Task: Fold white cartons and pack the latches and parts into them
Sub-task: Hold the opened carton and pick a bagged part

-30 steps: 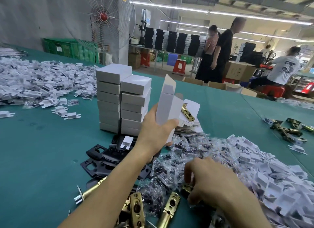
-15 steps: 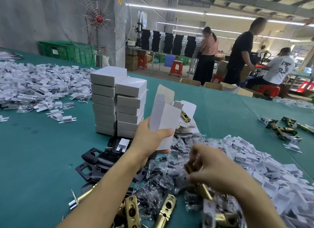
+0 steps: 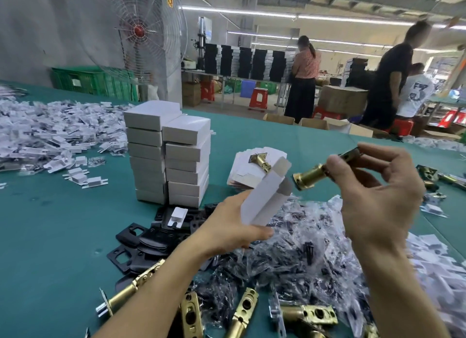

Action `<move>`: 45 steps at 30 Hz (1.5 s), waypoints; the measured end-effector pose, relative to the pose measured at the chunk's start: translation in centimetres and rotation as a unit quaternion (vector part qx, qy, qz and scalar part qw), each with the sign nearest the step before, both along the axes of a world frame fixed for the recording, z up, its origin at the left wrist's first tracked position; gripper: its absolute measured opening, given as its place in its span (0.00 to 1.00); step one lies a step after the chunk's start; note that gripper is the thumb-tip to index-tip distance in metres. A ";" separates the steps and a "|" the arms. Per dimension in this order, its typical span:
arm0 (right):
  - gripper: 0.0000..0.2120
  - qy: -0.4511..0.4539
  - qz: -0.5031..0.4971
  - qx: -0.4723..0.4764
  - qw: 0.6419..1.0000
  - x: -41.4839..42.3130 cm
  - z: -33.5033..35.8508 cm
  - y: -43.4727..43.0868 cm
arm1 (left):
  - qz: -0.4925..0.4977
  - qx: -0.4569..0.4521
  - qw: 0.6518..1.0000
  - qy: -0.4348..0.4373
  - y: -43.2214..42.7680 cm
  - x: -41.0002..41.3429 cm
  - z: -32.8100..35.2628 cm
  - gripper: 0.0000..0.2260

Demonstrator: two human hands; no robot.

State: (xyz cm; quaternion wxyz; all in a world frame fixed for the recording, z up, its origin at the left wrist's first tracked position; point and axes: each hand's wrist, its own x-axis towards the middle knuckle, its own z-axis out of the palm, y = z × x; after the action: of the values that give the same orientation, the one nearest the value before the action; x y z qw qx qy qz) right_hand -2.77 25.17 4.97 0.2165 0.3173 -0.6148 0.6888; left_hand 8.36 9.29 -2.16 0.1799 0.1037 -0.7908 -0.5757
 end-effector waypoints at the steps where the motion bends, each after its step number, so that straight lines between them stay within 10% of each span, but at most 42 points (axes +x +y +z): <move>1: 0.15 -0.001 0.002 -0.019 1.000 0.1 0.1 -0.1 | -0.011 -0.002 1.000 0.002 0.1 0.0 0.0 0.20; 16: 0.10 0.043 0.022 0.087 0.995 1.5 0.3 -0.4 | -0.020 -0.080 0.996 0.042 0.7 -0.4 -0.5 0.18; 34: 0.09 0.019 -0.024 0.192 0.981 0.4 -0.5 -0.5 | 0.098 0.162 0.956 0.223 0.2 0.4 1.0 0.12; 41: 0.16 -0.095 -0.130 0.675 0.720 -4.1 -2.3 3.2 | 0.153 0.181 0.933 0.272 0.1 0.5 1.1 0.15; 45: 0.19 -0.150 -0.115 0.705 0.684 -5.4 -2.6 4.7 | 0.148 0.192 0.931 0.274 0.2 0.5 0.9 0.17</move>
State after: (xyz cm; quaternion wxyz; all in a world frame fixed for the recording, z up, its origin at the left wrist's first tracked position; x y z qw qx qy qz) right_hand -8.21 29.91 2.39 -0.0883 0.1951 -0.9749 0.0604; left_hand 8.81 9.49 -1.28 0.4491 0.0900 -0.5611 -0.6894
